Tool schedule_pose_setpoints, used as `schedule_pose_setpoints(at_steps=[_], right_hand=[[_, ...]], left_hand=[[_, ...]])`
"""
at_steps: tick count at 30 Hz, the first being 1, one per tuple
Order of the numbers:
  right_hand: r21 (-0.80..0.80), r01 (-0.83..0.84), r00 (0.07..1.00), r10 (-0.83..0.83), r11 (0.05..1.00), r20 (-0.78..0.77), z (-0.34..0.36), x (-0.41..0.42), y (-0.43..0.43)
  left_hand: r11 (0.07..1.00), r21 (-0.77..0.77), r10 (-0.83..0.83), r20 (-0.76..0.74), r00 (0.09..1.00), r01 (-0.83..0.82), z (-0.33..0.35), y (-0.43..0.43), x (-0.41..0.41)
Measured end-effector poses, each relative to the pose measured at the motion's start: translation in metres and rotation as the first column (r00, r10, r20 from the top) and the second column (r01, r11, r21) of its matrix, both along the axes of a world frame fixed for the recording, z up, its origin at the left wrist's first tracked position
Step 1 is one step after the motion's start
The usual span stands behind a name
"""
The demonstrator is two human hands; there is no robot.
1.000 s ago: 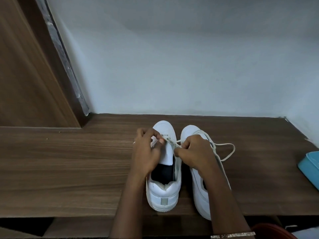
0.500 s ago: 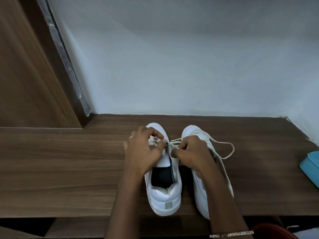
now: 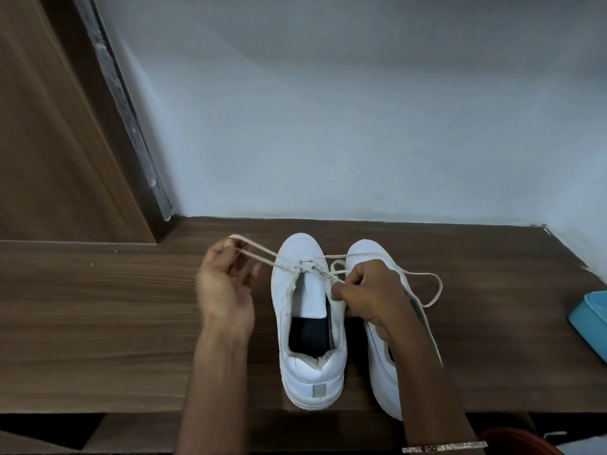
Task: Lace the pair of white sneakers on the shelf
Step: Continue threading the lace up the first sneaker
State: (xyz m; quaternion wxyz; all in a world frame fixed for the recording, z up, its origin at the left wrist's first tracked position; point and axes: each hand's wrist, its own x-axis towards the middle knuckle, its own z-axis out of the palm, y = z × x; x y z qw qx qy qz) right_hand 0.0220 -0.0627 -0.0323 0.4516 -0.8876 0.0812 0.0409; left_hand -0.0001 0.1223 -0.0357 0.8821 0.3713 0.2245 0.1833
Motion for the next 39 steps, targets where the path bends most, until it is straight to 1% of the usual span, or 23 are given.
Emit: schedule_pose_setpoints(at_steps=[1, 2, 3, 5, 6, 7, 9, 11, 13, 15, 18, 20, 21, 23, 25, 26, 28, 30, 31, 32, 34, 36, 39], right_hand=[[-0.003, 0.002, 1.000, -0.002, 1.000, 0.001, 0.000, 0.000, 0.000], [-0.004, 0.002, 1.000, -0.002, 1.000, 0.003, 0.000, 0.000, 0.001], [-0.004, 0.001, 1.000, -0.001, 1.000, 0.006, 0.000, 0.000, 0.001], [-0.001, -0.003, 1.000, 0.003, 1.000, 0.006, -0.001, 0.000, 0.001], [0.003, -0.003, 1.000, 0.003, 1.000, 0.005, -0.001, 0.000, 0.001], [0.009, 0.000, 1.000, 0.000, 1.000, 0.003, 0.000, 0.000, 0.002], [0.005, -0.001, 1.000, 0.001, 1.000, 0.004, 0.001, 0.000, 0.002], [0.001, -0.005, 1.000, 0.005, 1.000, 0.008, 0.001, 0.000, 0.003], [0.005, -0.006, 1.000, 0.006, 1.000, 0.007, 0.002, -0.001, 0.002], [0.008, -0.008, 1.000, 0.008, 1.000, -0.001, 0.003, -0.002, 0.001], [0.012, -0.009, 1.000, 0.009, 1.000, -0.008, 0.003, -0.002, 0.001], [0.014, -0.003, 1.000, 0.003, 1.000, -0.007, 0.003, -0.002, 0.001], [0.018, -0.003, 1.000, 0.003, 1.000, -0.008, 0.003, -0.002, 0.000], [0.031, -0.006, 1.000, 0.006, 1.000, -0.015, 0.003, -0.002, 0.000], [0.036, 0.000, 1.000, 0.001, 0.999, -0.027, 0.003, -0.002, -0.001], [0.037, 0.000, 0.999, 0.001, 0.999, -0.033, 0.003, -0.002, -0.001], [0.044, -0.004, 0.999, 0.006, 0.999, -0.039, 0.002, -0.001, -0.001], [0.048, -0.010, 0.999, 0.012, 0.999, -0.043, 0.001, -0.001, 0.000], [0.049, -0.010, 0.999, 0.012, 0.999, -0.042, 0.001, -0.001, 0.000], [0.048, -0.008, 0.999, 0.010, 0.999, -0.040, 0.001, -0.001, 0.000], [0.042, -0.006, 0.999, 0.007, 0.999, -0.035, 0.001, 0.000, 0.001], [0.036, -0.006, 0.999, 0.008, 0.999, -0.032, 0.001, 0.000, 0.001], [0.018, -0.012, 0.999, 0.013, 1.000, -0.030, 0.001, 0.000, 0.001]], left_hand=[[0.994, -0.100, 0.036, -0.043, 0.998, -0.041, -0.005, 0.006, 0.000], [0.988, -0.124, 0.082, -0.102, 0.991, -0.094, -0.010, 0.010, 0.001], [0.984, -0.061, 0.156, -0.162, 0.974, -0.167, -0.014, 0.011, 0.001], [0.901, 0.304, 0.364, -0.147, 0.920, -0.308, -0.016, 0.009, 0.000], [0.777, 0.524, 0.428, -0.034, 0.903, -0.349, -0.014, 0.006, -0.001], [0.623, 0.700, 0.412, 0.087, 0.907, -0.349, -0.011, 0.004, -0.002], [0.334, 0.906, 0.236, 0.187, 0.954, -0.260, -0.005, -0.004, 0.000], [0.066, 0.996, 0.063, 0.049, 0.997, -0.053, -0.002, -0.016, 0.002], [-0.186, 0.973, 0.034, -0.130, 0.991, 0.134, -0.006, -0.031, 0.004], [-0.283, 0.933, 0.043, -0.221, 0.974, 0.224, -0.015, -0.039, 0.004], [-0.265, 0.939, 0.069, -0.208, 0.976, 0.219, -0.019, -0.038, 0.005], [-0.142, 0.973, 0.072, -0.175, 0.982, 0.184, -0.019, -0.037, 0.007], [-0.023, 0.989, 0.067, -0.148, 0.987, 0.149, -0.018, -0.036, 0.007], [0.362, 0.932, 0.094, -0.033, 0.995, -0.003, -0.019, -0.029, 0.009], [0.738, 0.652, 0.228, 0.001, 0.974, -0.173, -0.012, -0.018, 0.008], [0.841, 0.485, 0.293, -0.032, 0.956, -0.241, -0.009, -0.012, 0.007], [0.901, 0.280, 0.373, -0.107, 0.922, -0.332, -0.010, -0.001, 0.006], [0.879, 0.325, 0.415, -0.167, 0.894, -0.347, -0.015, 0.004, 0.003], [0.825, 0.461, 0.446, -0.177, 0.878, -0.326, -0.018, 0.005, 0.002], [0.712, 0.645, 0.484, -0.166, 0.859, -0.276, -0.020, 0.003, 0.001], [0.389, 0.910, 0.494, -0.076, 0.866, -0.142, -0.019, 0.000, 0.000], [0.189, 0.981, 0.342, -0.034, 0.939, -0.034, -0.010, -0.008, 0.000], [-0.082, 0.980, 0.091, -0.175, 0.980, 0.183, -0.010, -0.025, 0.002]])
